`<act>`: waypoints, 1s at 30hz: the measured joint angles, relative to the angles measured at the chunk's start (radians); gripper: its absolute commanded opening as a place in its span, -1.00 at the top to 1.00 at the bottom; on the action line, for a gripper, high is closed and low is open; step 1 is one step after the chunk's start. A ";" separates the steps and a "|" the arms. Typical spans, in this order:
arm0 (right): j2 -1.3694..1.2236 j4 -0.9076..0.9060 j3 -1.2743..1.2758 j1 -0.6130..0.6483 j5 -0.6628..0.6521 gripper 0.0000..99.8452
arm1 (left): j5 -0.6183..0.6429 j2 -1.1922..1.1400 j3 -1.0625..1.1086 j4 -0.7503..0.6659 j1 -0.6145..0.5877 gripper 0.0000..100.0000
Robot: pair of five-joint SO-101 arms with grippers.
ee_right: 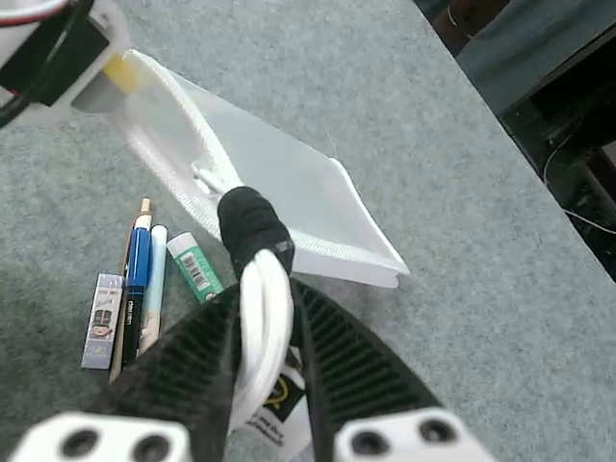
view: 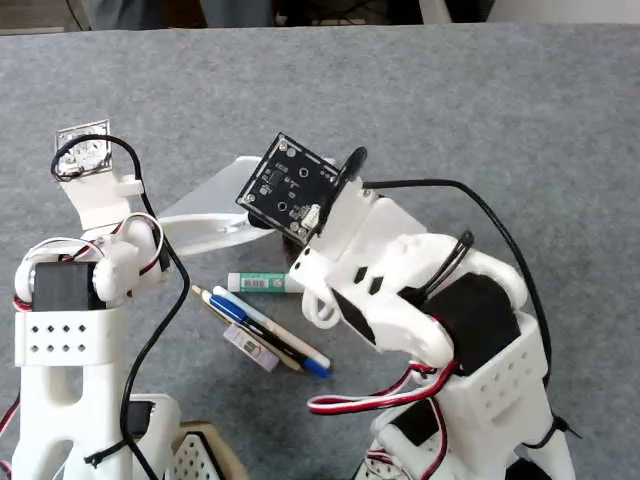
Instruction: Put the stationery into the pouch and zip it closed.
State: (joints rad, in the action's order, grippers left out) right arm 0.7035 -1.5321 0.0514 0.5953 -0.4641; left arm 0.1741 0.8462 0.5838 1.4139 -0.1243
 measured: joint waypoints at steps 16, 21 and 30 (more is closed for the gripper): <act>0.009 -0.058 -0.037 -0.009 0.000 0.98 | 0.000 0.000 0.000 0.000 0.000 0.94; 0.031 -0.058 -0.037 -0.041 0.000 0.98 | 0.000 0.000 0.000 0.000 0.000 0.94; 0.068 -0.058 -0.037 -0.064 0.000 0.97 | 0.000 0.000 0.000 0.000 0.000 0.94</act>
State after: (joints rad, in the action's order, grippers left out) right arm 0.7710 -1.5904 0.0146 0.5309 -0.4641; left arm 0.1741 0.8462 0.5838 1.4139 -0.1243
